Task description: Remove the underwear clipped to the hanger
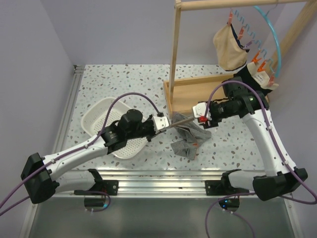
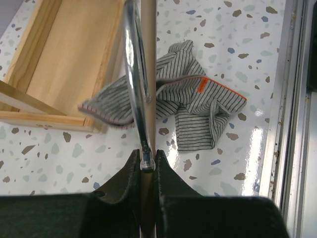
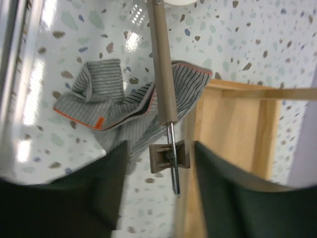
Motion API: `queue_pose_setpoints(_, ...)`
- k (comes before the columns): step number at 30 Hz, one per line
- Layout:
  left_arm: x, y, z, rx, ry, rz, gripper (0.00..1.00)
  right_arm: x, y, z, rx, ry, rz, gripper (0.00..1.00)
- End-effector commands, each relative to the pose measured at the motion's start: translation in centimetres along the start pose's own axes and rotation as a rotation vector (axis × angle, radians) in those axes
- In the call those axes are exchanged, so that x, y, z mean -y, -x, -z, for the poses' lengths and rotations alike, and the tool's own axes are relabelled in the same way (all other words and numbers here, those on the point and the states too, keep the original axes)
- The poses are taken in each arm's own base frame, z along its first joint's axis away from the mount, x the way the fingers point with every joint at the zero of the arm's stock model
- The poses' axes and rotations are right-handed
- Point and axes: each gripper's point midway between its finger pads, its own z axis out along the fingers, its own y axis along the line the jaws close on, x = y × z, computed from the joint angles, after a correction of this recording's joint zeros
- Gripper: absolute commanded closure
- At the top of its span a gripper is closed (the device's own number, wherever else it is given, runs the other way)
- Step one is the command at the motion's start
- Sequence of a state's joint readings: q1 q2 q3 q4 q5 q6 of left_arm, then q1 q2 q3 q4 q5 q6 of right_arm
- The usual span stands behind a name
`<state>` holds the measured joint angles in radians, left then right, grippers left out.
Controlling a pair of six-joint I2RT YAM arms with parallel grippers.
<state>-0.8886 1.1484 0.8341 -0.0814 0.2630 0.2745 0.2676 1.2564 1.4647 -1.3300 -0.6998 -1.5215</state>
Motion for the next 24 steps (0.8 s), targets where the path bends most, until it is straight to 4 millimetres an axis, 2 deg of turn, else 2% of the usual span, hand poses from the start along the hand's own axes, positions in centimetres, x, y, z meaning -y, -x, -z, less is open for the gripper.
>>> queue_pose_setpoints(1,-2.4,3.9,0.2,0.140,0.079,-0.021,1.00,1.3,1.6,0.8,0.044,-0.106,-0.089,0.06)
queue_pose_setpoints(2,-2.9,3.6,0.3,0.131,0.105,-0.016,1.00,3.1,1.8,1.2,0.049,-0.180,-0.095,0.02)
queue_pose_setpoints(3,-3.4,3.2,0.4,0.124,0.125,-0.013,1.00,3.7,1.5,1.6,0.031,-0.224,-0.183,0.01)
queue_pose_setpoints(5,-3.9,2.6,0.5,0.116,0.153,0.001,1.00,5.2,1.9,2.6,0.034,-0.301,-0.221,0.02)
queue_pose_setpoints(6,-4.2,2.4,0.7,0.115,0.165,0.007,1.00,5.5,1.8,3.0,0.041,-0.329,-0.296,0.01)
queue_pose_setpoints(8,-4.2,2.1,0.9,0.122,0.171,0.011,1.00,5.6,2.0,3.7,0.061,-0.353,-0.327,0.01)
queue_pose_setpoints(9,-4.3,2.1,1.0,0.125,0.172,0.012,1.00,5.6,1.4,4.2,0.065,-0.370,-0.345,0.01)
queue_pose_setpoints(10,-4.2,1.9,1.1,0.122,0.166,0.012,1.00,5.4,1.5,4.3,0.079,-0.364,-0.331,0.01)
queue_pose_setpoints(11,-3.8,1.9,1.0,0.126,0.143,0.003,1.00,3.6,1.9,4.0,0.111,-0.299,-0.327,0.01)
queue_pose_setpoints(12,-3.7,2.0,1.1,0.130,0.131,0.003,1.00,2.8,2.3,4.5,0.120,-0.282,-0.199,0.01)
queue_pose_setpoints(13,-3.6,2.0,1.0,0.133,0.116,0.001,1.00,1.9,2.8,4.4,0.141,-0.256,-0.150,0.01)
queue_pose_setpoints(14,-3.0,2.3,0.9,0.145,0.082,0.003,1.00,0.1,3.6,4.0,0.184,-0.194,-0.148,0.01)
queue_pose_setpoints(16,-3.0,2.6,0.9,0.163,0.065,0.012,1.00,0.0,4.3,4.2,0.210,-0.181,-0.118,0.02)
queue_pose_setpoints(19,-3.0,3.2,1.1,0.199,0.046,0.034,1.00,2.0,4.2,5.2,0.192,-0.270,-0.185,0.02)
queue_pose_setpoints(20,-2.8,3.3,1.2,0.210,0.033,0.047,1.00,3.6,4.0,5.6,0.195,-0.331,-0.246,0.02)
queue_pose_setpoints(23,-2.7,4.1,1.8,0.247,0.001,0.072,1.00,5.9,1.9,6.3,0.135,-0.442,-0.314,0.02)
queue_pose_setpoints(24,-2.9,4.1,1.9,0.252,-0.004,0.073,1.00,5.8,1.7,6.3,0.143,-0.431,-0.305,0.02)
